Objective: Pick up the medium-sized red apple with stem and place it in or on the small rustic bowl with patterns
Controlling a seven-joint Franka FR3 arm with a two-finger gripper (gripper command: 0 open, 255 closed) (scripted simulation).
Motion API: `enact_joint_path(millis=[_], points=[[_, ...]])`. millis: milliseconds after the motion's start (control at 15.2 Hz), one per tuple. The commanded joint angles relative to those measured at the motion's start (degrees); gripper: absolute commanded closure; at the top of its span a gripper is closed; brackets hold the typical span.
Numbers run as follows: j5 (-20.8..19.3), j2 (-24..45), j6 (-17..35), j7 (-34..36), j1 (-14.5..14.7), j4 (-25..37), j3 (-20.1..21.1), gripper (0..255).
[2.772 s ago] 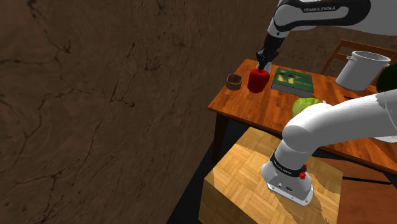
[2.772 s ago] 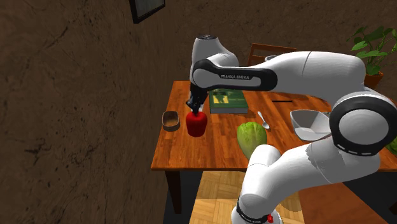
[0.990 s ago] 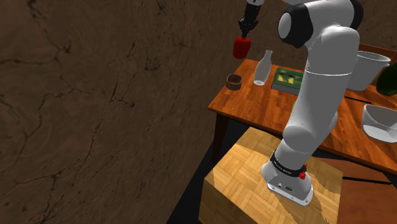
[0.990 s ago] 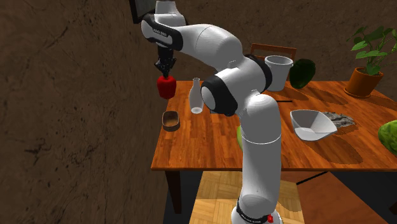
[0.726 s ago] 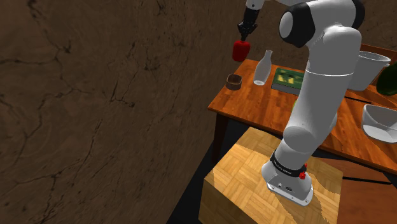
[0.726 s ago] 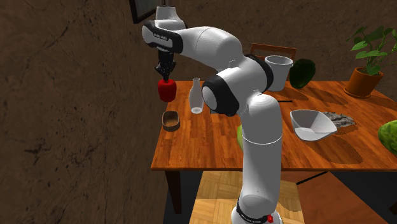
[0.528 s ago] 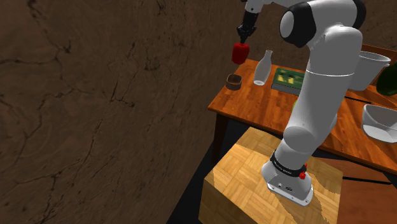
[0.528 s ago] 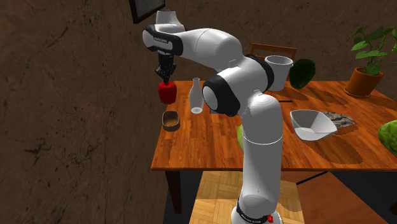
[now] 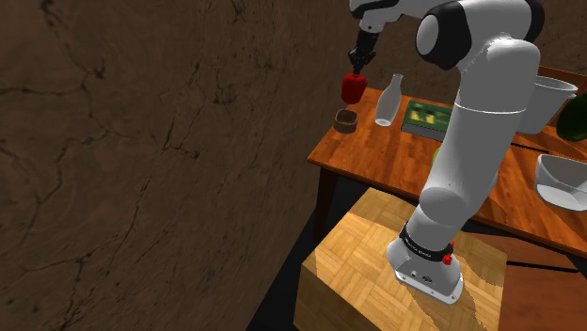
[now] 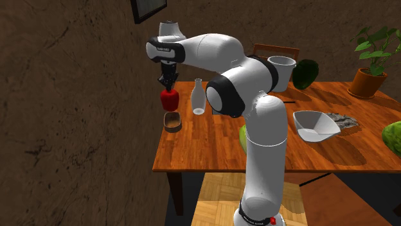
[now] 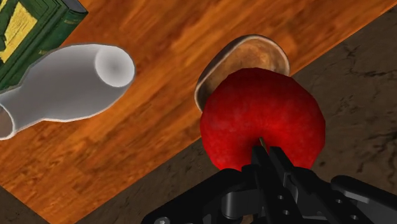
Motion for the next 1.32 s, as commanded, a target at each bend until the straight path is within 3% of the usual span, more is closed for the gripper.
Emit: enact_joint_path(millis=[0,660,1188,1254], points=[[0.1,0.0,1.7,-0.2,0.1,-1.7,0.0,255],[1.0,0.7,9.2,-1.1,0.3,-8.6,0.4,255],[1.0,0.7,9.2,-1.1,0.3,-8.6,0.4,255],[1.0,0.7,9.2,-1.1,0.3,-8.6,0.4,0]])
